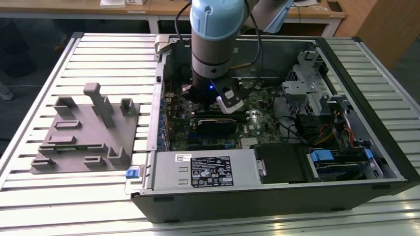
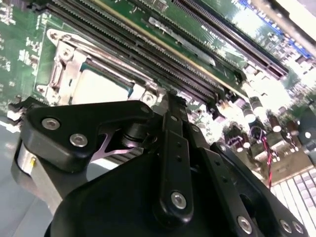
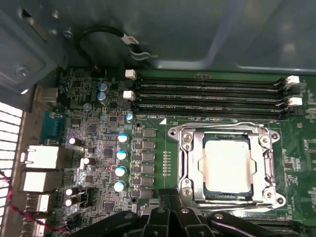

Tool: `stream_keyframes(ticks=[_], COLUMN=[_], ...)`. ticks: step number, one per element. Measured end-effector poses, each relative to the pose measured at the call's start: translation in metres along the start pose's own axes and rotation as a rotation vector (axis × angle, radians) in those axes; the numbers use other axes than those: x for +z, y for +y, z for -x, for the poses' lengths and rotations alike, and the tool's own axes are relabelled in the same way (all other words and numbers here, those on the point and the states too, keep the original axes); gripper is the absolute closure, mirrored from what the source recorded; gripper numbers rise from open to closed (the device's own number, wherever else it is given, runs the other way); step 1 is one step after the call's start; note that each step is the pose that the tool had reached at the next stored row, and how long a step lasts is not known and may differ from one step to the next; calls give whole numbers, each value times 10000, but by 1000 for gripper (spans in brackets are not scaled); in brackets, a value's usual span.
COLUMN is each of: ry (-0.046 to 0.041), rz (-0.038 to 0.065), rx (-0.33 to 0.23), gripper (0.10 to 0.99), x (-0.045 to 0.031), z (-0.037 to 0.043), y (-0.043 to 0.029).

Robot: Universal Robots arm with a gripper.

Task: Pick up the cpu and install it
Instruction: 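Install the second cpu locking lever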

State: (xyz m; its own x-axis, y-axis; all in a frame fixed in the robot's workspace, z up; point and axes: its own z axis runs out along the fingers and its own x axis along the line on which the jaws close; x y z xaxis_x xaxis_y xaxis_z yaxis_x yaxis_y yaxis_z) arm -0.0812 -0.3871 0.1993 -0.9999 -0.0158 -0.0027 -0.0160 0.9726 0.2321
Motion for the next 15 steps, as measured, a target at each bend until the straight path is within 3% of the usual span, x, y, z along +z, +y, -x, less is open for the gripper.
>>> stream_keyframes(ticks=[6, 15], ry=[1, -2], rz=[21, 143], rx=[0, 0], gripper=[980, 980], x=[-155, -401], z=[0, 1], y=[37, 96])
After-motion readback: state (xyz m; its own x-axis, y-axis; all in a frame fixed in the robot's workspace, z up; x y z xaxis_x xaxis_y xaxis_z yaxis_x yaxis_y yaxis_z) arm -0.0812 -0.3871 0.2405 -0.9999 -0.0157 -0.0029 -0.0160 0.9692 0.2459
